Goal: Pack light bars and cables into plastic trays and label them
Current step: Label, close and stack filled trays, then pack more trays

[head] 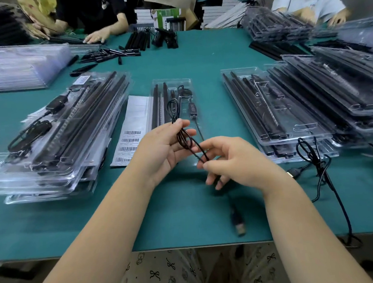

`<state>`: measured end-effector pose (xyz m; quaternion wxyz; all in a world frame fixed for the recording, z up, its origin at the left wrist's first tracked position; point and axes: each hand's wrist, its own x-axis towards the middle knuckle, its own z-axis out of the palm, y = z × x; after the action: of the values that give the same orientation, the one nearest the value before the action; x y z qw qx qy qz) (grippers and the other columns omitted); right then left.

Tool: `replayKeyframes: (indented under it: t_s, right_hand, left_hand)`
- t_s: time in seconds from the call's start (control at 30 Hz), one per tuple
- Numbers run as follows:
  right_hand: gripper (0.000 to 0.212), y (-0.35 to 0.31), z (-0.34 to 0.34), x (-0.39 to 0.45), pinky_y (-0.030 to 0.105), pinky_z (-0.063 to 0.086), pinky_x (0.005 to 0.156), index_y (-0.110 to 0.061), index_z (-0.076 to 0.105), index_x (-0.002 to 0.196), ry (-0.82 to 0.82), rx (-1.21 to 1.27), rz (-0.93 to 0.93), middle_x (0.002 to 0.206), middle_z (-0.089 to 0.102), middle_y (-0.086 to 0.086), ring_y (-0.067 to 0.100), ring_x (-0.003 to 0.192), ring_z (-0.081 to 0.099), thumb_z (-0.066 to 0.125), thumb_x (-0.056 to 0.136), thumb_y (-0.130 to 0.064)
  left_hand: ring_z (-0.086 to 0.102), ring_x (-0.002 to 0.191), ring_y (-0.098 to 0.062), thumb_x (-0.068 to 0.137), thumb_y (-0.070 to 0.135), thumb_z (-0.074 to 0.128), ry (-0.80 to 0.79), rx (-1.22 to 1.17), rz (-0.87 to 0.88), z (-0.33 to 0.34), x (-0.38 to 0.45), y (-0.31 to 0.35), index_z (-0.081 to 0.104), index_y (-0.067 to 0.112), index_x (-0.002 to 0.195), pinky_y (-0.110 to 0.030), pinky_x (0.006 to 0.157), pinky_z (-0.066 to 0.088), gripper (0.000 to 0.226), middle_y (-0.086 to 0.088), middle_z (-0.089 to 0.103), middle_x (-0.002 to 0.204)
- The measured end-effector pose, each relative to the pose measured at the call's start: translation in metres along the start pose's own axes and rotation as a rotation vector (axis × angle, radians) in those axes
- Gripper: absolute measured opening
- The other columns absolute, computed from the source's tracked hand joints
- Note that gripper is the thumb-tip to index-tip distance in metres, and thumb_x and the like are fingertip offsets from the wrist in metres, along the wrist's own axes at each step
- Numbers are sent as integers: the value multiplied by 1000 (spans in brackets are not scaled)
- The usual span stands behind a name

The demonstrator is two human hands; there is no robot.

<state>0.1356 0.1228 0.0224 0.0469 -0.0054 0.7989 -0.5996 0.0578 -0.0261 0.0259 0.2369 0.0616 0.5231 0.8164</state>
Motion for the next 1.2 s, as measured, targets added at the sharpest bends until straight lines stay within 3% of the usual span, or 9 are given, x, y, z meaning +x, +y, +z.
replayKeyframes:
  t_s: [0.23,0.43,0.53,0.63,0.73,0.9,1.0,1.13,1.2]
  right_hand:
    - [35,-1,2,0,20,43,40,-29,65,89,131,-27,-50,77,71,-9,7,50,58,53,87,3]
    - [20,6,-15,0,15,37,55,-37,64,83,208,-441,20,78,64,-12,-3,51,53,78,69,-32]
    - [24,5,-30,-7,20,41,49,-26,61,87,103,-239,132,70,67,-5,8,47,52,66,73,-8]
    - [31,3,-43,-7,21,45,43,-14,56,91,285,238,73,78,61,6,13,47,55,55,79,15]
    - [27,-1,-35,0,21,53,54,-10,57,91,395,427,-39,79,54,6,15,53,62,55,83,16]
    - [31,-6,-19,6,23,55,64,-8,60,93,397,517,-164,74,60,5,16,63,66,43,86,18]
    - [33,-7,-21,3,23,55,63,-7,59,99,317,659,-205,72,65,2,18,66,67,40,87,17]
    - [25,-6,-11,7,23,55,66,-10,60,99,313,693,-179,83,66,1,16,70,68,47,90,10]
    - [18,-4,-5,12,20,52,63,-16,64,89,439,447,-142,77,65,-6,7,66,64,58,89,0]
  left_hand:
    - [64,62,-9,98,21,48,-4,29,38,-2,1,-2,68,11,96,-22,60,54,22,1,69,70]
    - [52,54,-7,101,21,42,53,174,100,-2,0,-4,68,16,95,-19,56,48,27,7,58,61]
    - [48,53,-6,101,19,42,98,355,155,-1,-1,-7,67,23,83,-18,51,44,31,4,56,67]
    - [45,50,-2,99,23,46,66,587,214,-1,-2,-9,66,28,74,-13,48,40,32,5,55,72]
    - [43,53,1,90,33,63,-21,820,325,0,-4,-13,68,30,86,-11,53,37,7,18,49,58]
    - [39,47,-1,76,39,76,-100,1080,449,1,-6,-18,68,28,100,-14,50,32,28,17,45,49]
    - [41,49,-2,83,34,68,-40,1115,509,5,-4,-21,67,30,94,-15,51,31,12,16,45,50]
    - [37,54,-8,80,35,48,-10,929,379,8,-2,-18,53,6,76,-31,57,34,29,11,43,54]
    - [39,55,-9,82,36,44,7,846,354,8,-3,-17,45,7,70,-31,58,34,31,12,43,53]
